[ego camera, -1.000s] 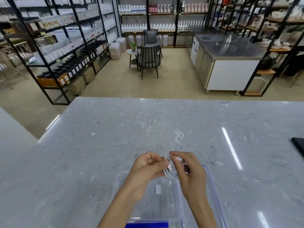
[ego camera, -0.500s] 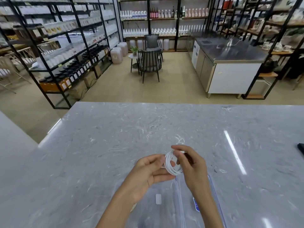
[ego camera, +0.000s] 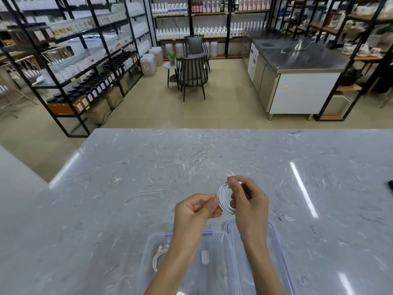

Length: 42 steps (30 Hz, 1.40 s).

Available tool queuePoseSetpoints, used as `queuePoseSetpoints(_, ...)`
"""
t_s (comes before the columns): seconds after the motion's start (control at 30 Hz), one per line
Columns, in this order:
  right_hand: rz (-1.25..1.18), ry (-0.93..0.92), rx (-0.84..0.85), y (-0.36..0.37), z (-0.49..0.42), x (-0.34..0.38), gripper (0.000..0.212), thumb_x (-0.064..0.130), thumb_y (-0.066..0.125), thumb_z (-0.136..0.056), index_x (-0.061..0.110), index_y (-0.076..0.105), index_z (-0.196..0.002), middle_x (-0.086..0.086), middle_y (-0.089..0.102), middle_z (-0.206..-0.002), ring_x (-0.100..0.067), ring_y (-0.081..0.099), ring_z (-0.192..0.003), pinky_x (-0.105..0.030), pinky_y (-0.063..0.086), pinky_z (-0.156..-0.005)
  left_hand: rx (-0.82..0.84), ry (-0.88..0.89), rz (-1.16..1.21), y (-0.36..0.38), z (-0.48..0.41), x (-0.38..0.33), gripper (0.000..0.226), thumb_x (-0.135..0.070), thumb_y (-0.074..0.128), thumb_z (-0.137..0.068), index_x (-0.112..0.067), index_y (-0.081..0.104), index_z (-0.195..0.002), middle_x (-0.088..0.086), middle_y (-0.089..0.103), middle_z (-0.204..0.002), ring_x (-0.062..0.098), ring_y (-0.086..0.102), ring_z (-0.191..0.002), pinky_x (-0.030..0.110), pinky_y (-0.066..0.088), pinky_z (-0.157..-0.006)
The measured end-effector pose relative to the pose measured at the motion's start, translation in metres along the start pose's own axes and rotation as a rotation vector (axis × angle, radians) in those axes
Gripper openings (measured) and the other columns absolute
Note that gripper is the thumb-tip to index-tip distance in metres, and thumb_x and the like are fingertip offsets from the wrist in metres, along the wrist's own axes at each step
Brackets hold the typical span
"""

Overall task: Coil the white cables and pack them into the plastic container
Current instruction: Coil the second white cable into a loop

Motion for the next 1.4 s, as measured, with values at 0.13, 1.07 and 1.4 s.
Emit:
queuePoseSetpoints(0.13, 0.096, -0.033, -0.139, 0.002, 0.003, -0.006, 0.015, 0.023, 0.065, -0.090, 0.031, 0.068, -0.078, 0.007, 0.067, -0.072, -0.010, 0.064, -0.068, -0.035, 0.052, -0.063, -0.108, 0.043, -0.070, 0.007, 0.004, 0.004, 0.011, 0.000, 0.070, -0.085, -0.009, 0.077, -0.085, 0.006, 0.078, -0.077, 0.019, 0.074, -0.071, 0.019, 0.056, -0.067)
queuePoseSetpoints(1.07, 0.066, -0.092, 0.153, -0.001, 0.016, 0.016, 0.020, 0.016, 0.068, -0.089, 0.032, 0.078, -0.081, 0.009, 0.076, -0.082, -0.006, 0.072, -0.077, -0.015, 0.054, -0.061, 0.003, 0.308, -0.562, 0.019, 0.007, -0.006, 0.038, -0.061, 0.022, -0.089, -0.036, 0.050, -0.088, -0.013, 0.062, -0.077, -0.004, 0.060, -0.073, 0.009, 0.042, -0.058)
queuePoseSetpoints(1.4, 0.010, -0.109, 0.083, -0.018, 0.009, 0.026, 0.024, 0.004, 0.067, -0.086, 0.023, 0.074, -0.074, 0.000, 0.074, -0.070, -0.010, 0.069, -0.063, -0.013, 0.051, -0.058, 0.316, 0.370, -0.739, 0.011, 0.014, -0.022, 0.032, -0.060, 0.019, -0.093, -0.039, 0.041, -0.101, -0.012, 0.046, -0.074, 0.005, 0.040, -0.063, 0.021, 0.036, -0.059)
Point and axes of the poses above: each hand's wrist, its own z-axis away from the middle knuckle, its own y-axis out of the palm, x = y × z, the point moved 2 cm from there along -z, towards the middle knuckle
